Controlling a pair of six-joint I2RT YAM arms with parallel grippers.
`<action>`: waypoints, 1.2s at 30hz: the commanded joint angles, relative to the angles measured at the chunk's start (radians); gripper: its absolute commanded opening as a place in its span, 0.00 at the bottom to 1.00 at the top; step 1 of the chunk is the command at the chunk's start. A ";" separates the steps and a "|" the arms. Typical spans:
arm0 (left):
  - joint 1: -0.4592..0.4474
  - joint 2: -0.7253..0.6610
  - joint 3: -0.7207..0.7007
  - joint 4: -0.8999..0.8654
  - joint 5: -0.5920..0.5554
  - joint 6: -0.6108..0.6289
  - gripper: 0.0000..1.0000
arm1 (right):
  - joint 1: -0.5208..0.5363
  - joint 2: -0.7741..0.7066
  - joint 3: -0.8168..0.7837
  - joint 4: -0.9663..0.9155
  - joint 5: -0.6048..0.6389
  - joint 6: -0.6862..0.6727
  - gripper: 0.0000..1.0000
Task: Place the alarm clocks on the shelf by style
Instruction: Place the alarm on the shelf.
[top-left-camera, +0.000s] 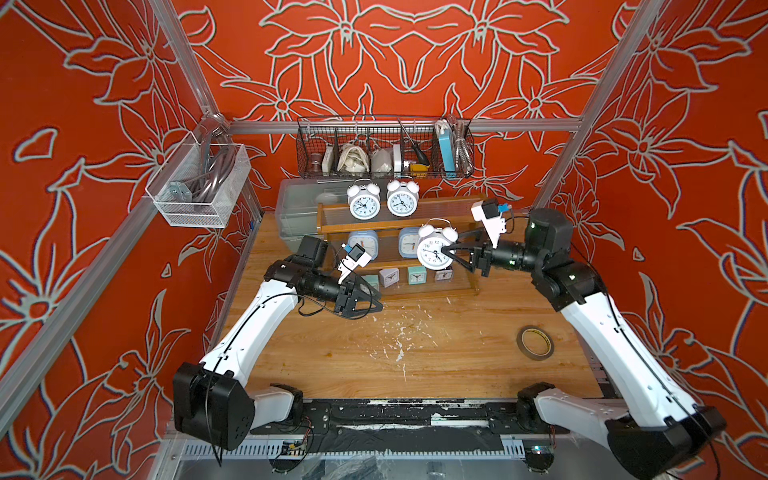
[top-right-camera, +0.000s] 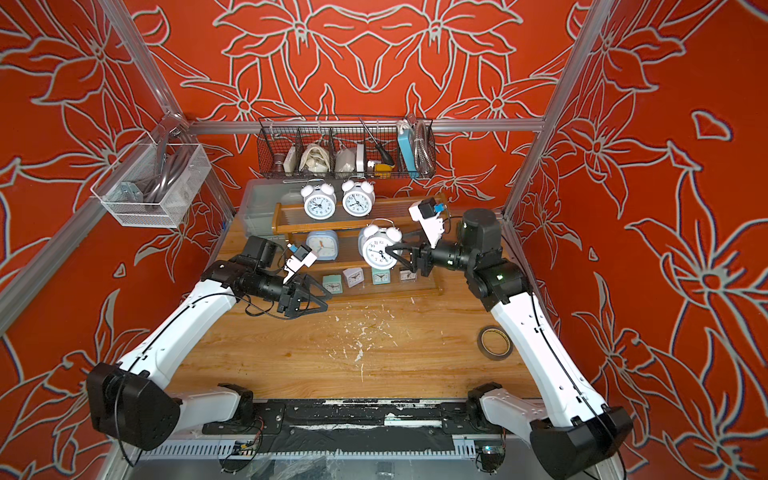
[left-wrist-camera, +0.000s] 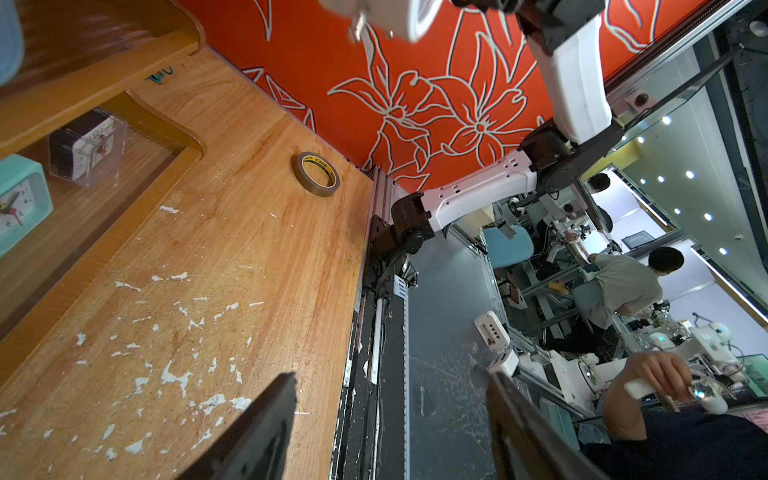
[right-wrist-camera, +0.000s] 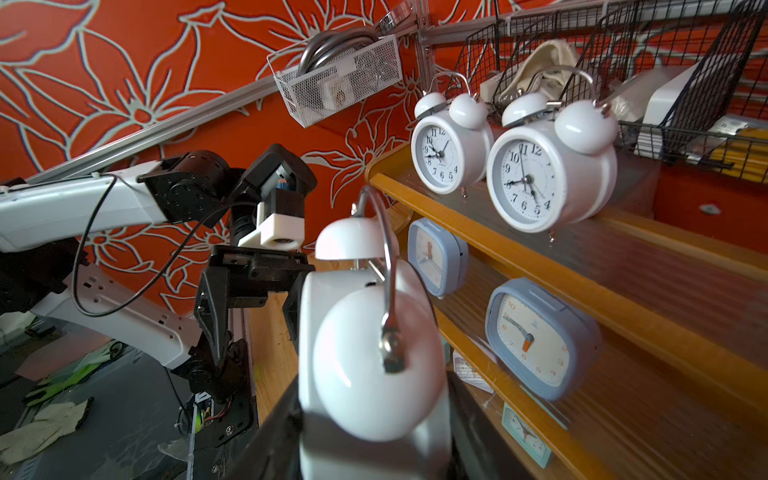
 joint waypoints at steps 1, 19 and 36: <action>0.009 -0.025 0.034 -0.124 0.012 0.126 0.73 | -0.069 0.064 0.123 -0.054 -0.193 -0.107 0.23; 0.011 -0.048 0.034 -0.218 -0.023 0.238 0.75 | -0.286 0.559 0.623 0.096 -0.577 0.039 0.27; 0.011 -0.053 0.013 -0.221 -0.039 0.246 0.75 | -0.286 0.740 0.739 0.016 -0.552 -0.098 0.25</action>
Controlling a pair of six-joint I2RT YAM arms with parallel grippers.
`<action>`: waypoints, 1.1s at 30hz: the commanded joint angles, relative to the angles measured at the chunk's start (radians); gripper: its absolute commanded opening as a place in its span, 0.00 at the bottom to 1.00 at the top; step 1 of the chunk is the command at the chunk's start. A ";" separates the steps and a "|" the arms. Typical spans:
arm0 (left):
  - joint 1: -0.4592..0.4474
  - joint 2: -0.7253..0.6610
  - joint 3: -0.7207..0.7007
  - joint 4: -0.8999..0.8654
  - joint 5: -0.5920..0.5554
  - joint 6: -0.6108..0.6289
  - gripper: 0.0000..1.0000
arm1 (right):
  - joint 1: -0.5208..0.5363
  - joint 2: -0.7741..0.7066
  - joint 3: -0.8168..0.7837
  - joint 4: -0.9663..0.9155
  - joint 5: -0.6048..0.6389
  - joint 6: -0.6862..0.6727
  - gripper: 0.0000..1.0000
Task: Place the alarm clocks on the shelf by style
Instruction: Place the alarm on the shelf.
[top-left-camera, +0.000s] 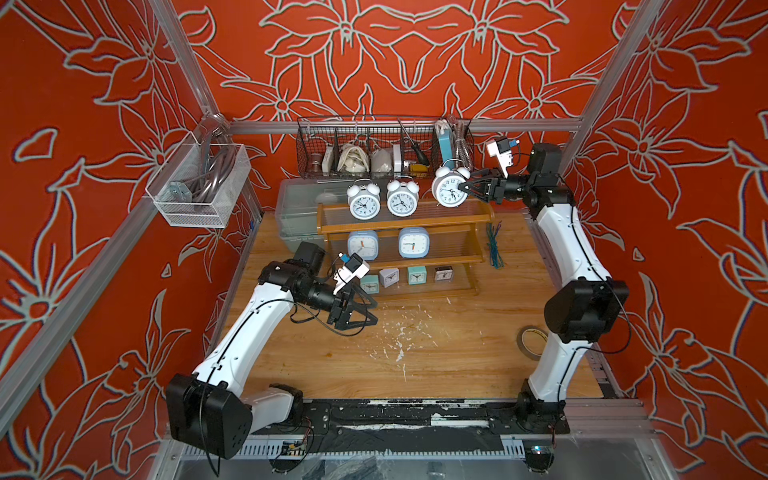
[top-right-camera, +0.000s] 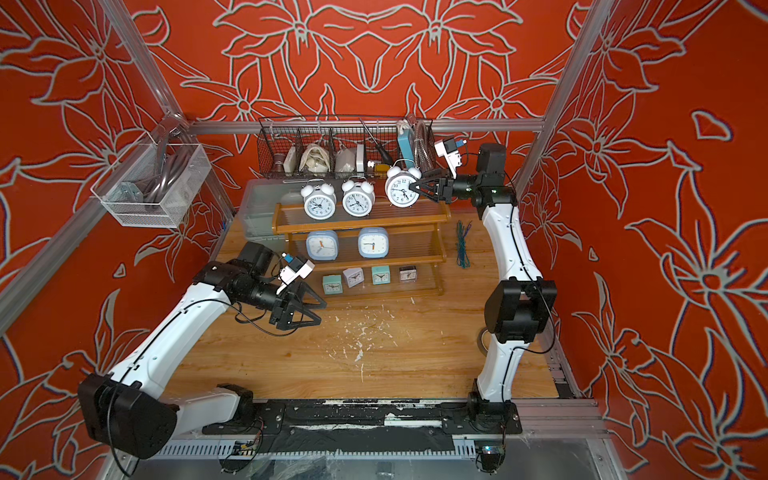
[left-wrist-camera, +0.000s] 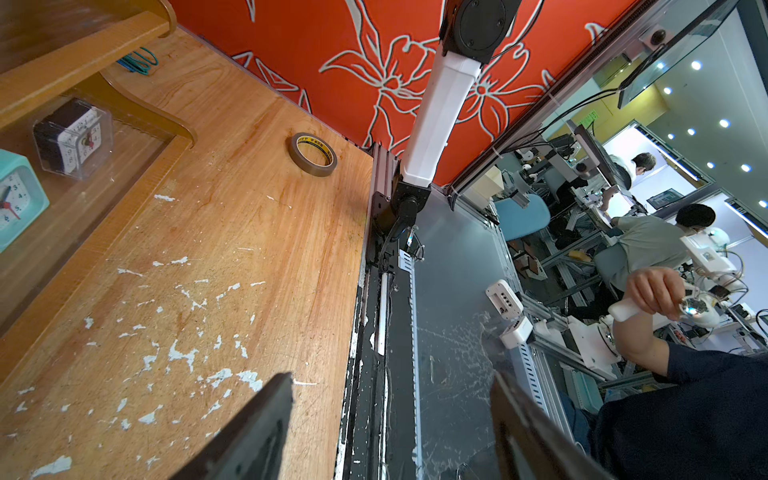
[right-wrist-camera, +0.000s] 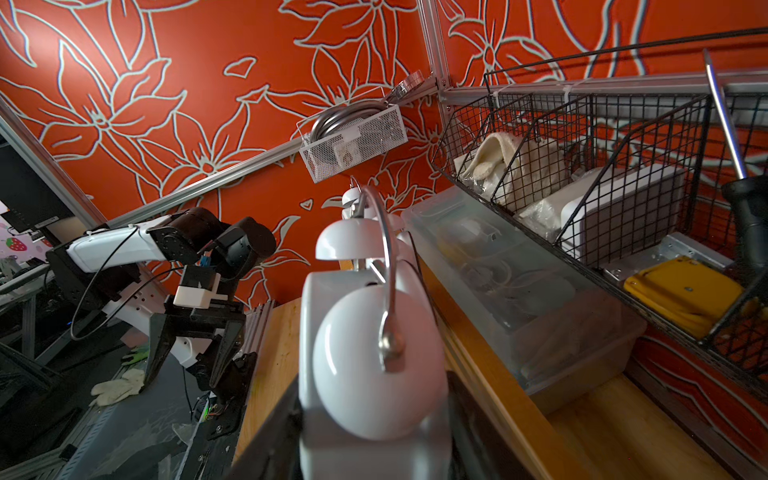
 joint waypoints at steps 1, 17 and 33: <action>0.007 -0.016 -0.003 -0.022 0.005 0.017 0.76 | -0.003 0.004 0.048 -0.065 0.008 -0.116 0.25; 0.009 -0.025 -0.013 -0.025 0.007 0.020 0.76 | 0.025 0.068 0.127 -0.348 0.119 -0.441 0.24; 0.012 -0.024 -0.019 -0.025 0.007 0.025 0.76 | 0.046 0.108 0.148 -0.396 0.168 -0.516 0.31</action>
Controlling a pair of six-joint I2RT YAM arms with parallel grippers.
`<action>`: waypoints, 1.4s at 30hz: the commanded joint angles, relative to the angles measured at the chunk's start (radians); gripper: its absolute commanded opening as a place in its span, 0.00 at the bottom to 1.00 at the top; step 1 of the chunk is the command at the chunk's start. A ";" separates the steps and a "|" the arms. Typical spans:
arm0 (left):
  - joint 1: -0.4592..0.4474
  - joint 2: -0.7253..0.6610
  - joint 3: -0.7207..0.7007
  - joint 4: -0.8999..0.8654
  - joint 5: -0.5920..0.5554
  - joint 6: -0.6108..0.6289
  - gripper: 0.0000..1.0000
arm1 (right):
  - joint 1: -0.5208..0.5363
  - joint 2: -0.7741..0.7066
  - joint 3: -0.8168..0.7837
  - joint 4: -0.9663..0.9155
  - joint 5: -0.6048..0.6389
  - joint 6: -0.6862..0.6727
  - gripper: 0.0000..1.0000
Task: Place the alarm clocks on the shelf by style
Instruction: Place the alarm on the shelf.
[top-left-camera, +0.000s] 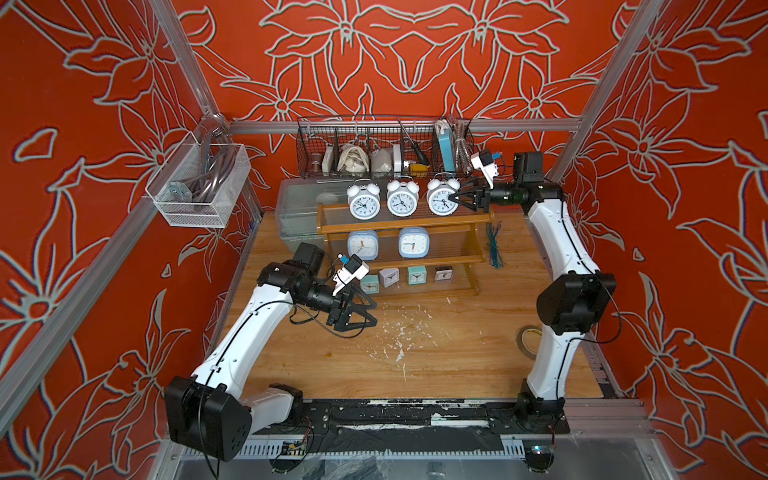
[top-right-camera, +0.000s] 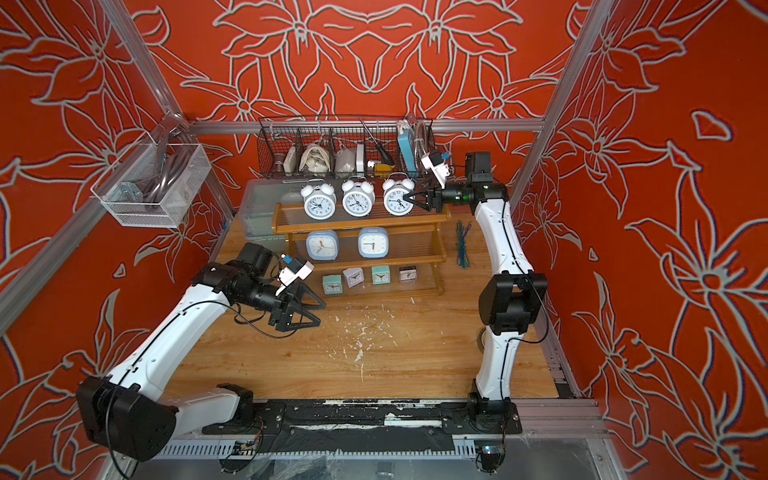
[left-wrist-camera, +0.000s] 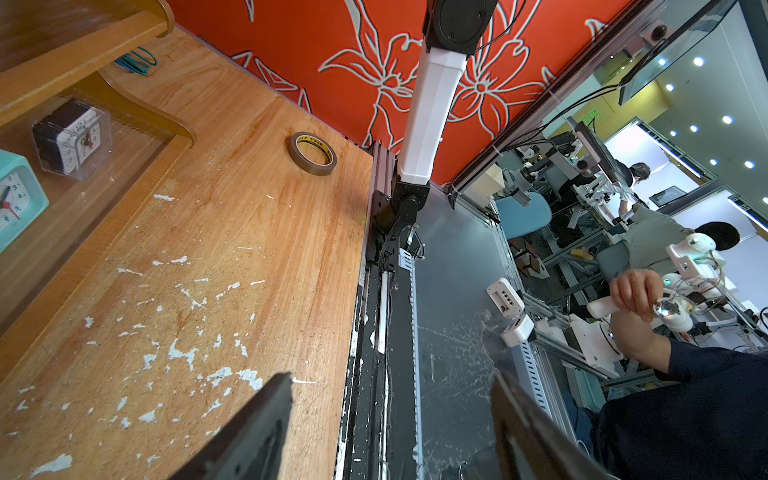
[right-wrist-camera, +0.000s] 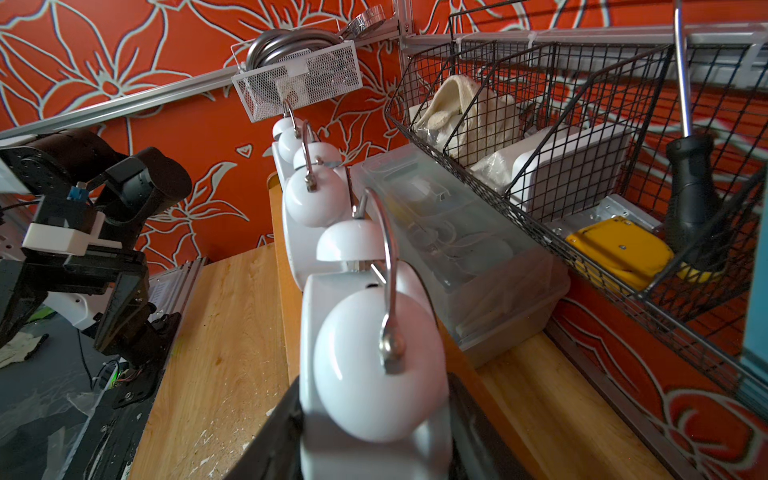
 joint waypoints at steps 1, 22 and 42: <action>0.010 -0.013 -0.013 -0.021 0.008 0.018 0.76 | 0.009 0.022 0.038 -0.043 -0.014 -0.080 0.32; 0.014 -0.011 -0.026 -0.023 0.012 0.033 0.77 | 0.010 0.018 0.052 -0.117 0.024 -0.179 0.53; 0.019 -0.008 -0.028 -0.026 0.011 0.034 0.77 | -0.039 -0.090 -0.047 0.021 0.022 -0.039 1.00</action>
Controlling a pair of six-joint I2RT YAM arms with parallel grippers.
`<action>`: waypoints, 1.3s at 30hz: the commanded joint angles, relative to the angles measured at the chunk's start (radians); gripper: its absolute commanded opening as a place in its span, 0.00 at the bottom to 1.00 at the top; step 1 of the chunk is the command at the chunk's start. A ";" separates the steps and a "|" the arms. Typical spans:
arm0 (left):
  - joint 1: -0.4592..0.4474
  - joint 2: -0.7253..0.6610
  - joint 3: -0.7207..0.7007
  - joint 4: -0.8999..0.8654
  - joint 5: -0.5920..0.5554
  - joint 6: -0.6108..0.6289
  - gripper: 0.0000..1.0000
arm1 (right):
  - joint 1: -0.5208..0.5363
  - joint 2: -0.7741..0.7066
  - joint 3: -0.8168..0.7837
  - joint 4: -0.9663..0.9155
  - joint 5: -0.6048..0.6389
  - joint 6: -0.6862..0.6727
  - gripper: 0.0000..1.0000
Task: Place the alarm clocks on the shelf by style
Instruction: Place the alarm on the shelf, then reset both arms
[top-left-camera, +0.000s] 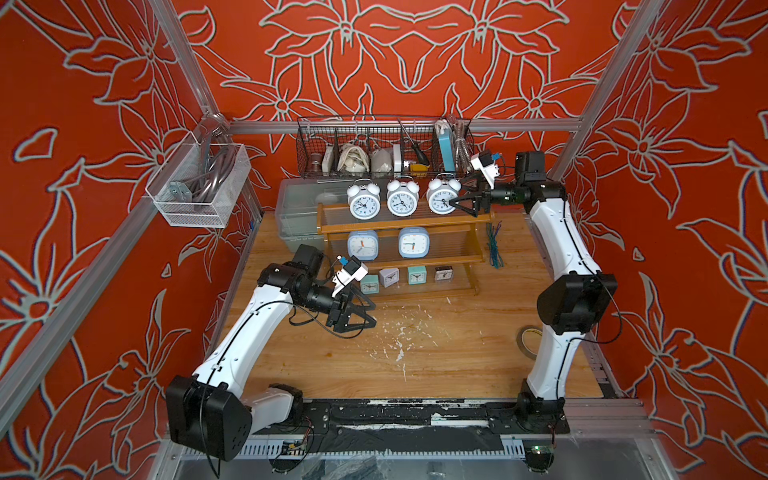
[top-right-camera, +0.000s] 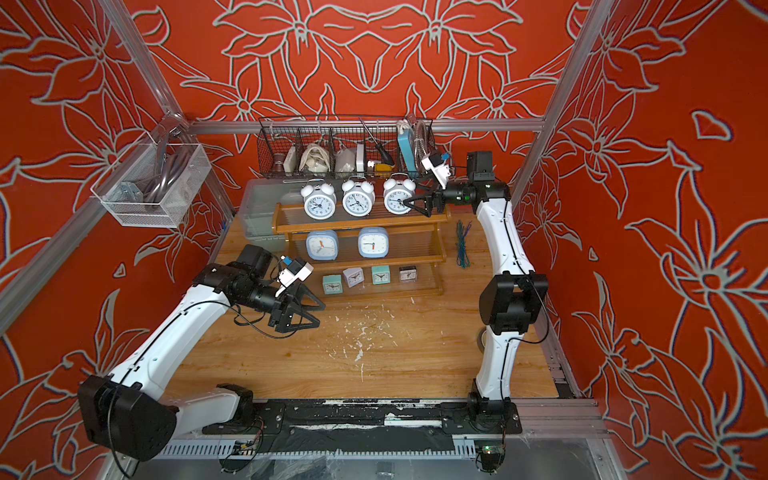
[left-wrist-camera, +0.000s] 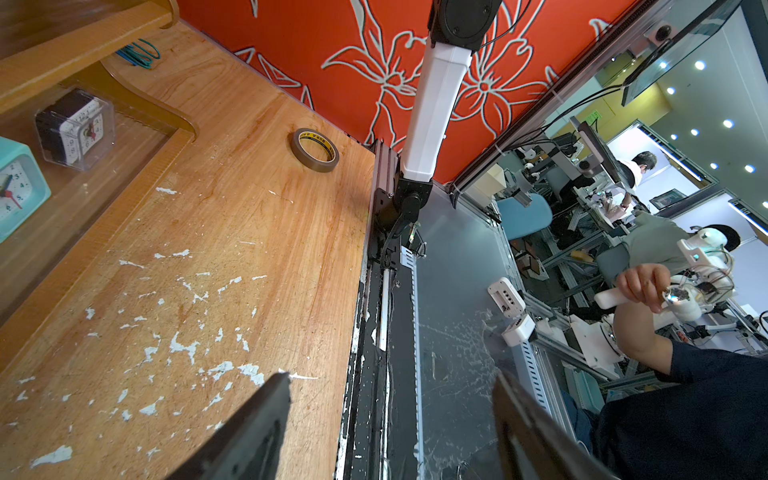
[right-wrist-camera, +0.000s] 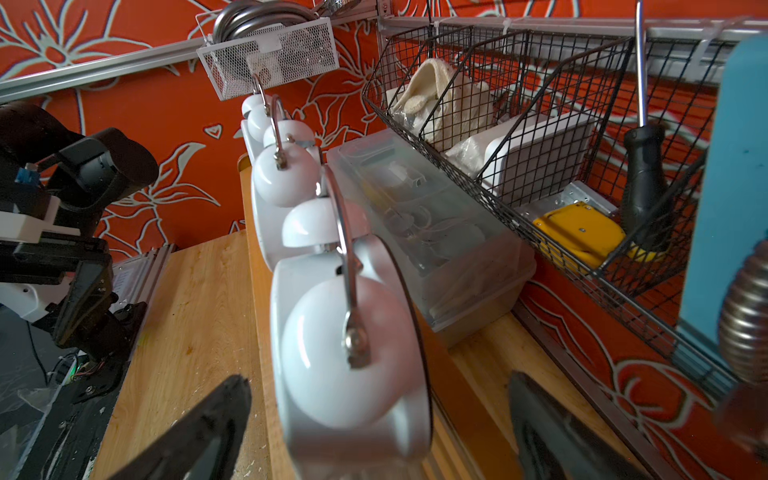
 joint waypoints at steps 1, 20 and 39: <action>0.010 -0.008 -0.008 -0.023 0.009 0.020 0.77 | -0.024 -0.088 -0.069 0.083 -0.044 0.048 1.00; 0.072 -0.107 -0.047 0.248 -0.276 -0.255 0.77 | -0.081 -0.612 -0.711 0.389 0.646 0.452 1.00; 0.134 -0.305 -0.346 0.664 -0.789 -0.446 0.99 | -0.081 -0.964 -1.379 0.580 1.211 0.454 1.00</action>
